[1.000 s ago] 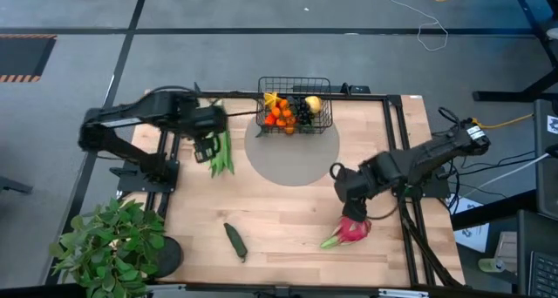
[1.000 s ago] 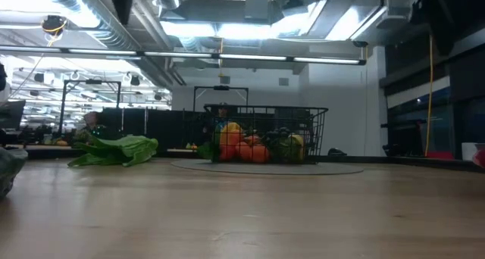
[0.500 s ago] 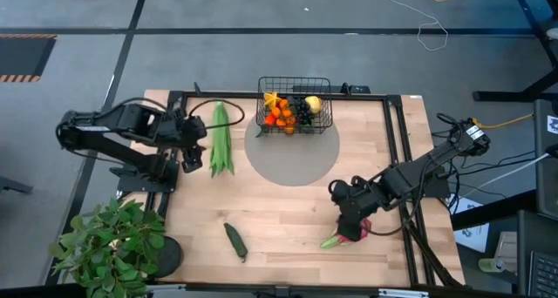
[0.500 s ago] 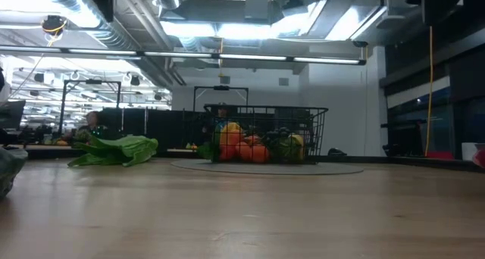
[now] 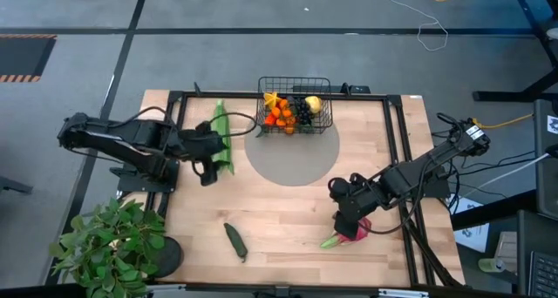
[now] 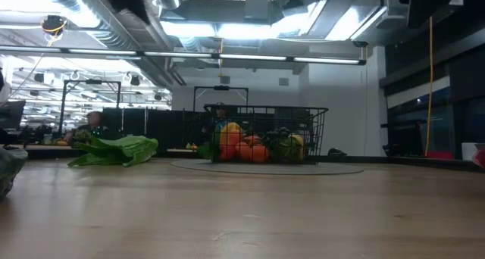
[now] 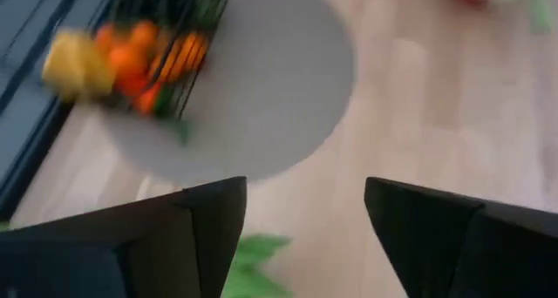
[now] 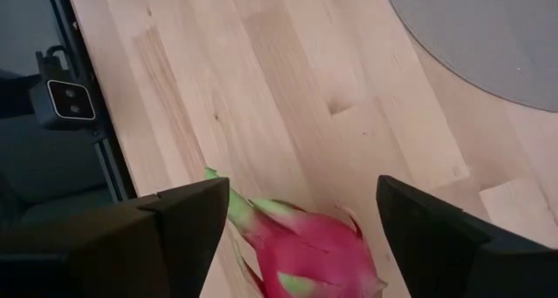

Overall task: Build produce basket
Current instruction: Put the pink dragon fruit into the black wire basket

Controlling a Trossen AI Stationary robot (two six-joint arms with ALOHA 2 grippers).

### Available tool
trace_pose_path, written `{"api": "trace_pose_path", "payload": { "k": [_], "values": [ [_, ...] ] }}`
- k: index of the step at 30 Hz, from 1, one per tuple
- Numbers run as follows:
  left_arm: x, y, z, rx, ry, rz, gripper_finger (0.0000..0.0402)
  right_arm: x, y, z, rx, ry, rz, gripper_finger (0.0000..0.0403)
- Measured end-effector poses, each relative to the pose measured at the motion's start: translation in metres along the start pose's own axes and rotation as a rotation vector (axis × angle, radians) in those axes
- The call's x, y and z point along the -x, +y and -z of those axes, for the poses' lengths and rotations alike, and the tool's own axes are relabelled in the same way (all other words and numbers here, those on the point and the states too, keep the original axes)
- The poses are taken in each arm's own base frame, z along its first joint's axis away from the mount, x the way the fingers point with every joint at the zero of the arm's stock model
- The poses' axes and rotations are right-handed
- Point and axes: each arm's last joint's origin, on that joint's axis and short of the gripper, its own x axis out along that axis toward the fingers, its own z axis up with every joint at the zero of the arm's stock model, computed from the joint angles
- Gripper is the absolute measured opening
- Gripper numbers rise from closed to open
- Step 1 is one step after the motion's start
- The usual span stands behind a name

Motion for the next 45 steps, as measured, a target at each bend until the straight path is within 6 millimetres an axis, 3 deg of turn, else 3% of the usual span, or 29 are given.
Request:
{"api": "trace_pose_path", "payload": {
  "k": [6,23,32,45],
  "values": [
    [0.0,-0.008,-0.011,-0.1,-0.107,0.04,0.0225,0.0,0.0,0.0,0.006,-0.002,-0.002,0.0279],
    [-0.001,-0.008,-0.009,-0.102,-0.095,0.039,0.0225,-0.003,0.003,-0.012,-0.026,-0.116,-0.01,0.0279],
    [0.015,-0.018,-0.008,-0.16,-0.16,0.112,0.0226,-0.023,0.027,-0.024,0.243,-0.188,-0.152,0.0279],
    [0.012,-0.026,-0.006,-0.178,-0.148,0.135,0.0226,-0.065,0.019,-0.009,0.403,0.065,0.039,0.0279]
  ]
}}
